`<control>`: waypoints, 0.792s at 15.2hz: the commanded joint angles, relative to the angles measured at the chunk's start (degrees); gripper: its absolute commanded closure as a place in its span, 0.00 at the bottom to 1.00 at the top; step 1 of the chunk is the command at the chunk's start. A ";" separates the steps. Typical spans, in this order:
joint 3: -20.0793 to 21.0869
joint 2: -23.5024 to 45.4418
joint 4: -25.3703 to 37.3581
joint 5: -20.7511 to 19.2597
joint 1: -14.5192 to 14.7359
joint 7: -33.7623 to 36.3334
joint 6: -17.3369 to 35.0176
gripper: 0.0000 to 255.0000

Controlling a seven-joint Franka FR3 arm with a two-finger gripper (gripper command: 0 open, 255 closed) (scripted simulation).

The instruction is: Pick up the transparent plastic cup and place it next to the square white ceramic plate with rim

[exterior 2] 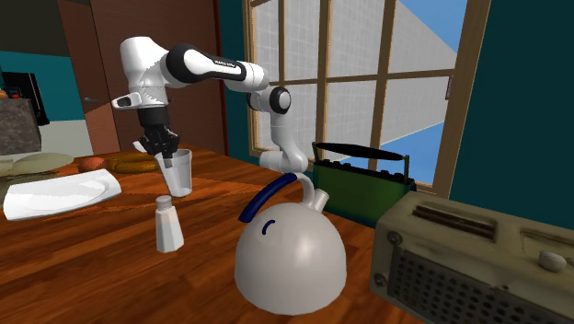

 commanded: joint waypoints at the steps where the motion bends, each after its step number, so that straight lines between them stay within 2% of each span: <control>1: 0.00 -0.03 -0.03 -0.01 0.01 0.00 0.03 1.00; 2: 0.00 -0.03 -0.03 -0.01 0.01 0.01 0.03 0.00; 7: 0.00 -0.03 -0.03 -0.01 0.01 0.01 0.03 0.00; 11: -0.84 3.89 12.26 1.93 -1.76 -0.74 -8.90 0.00; 12: -0.83 3.89 12.26 1.93 -1.76 -0.74 -8.90 0.00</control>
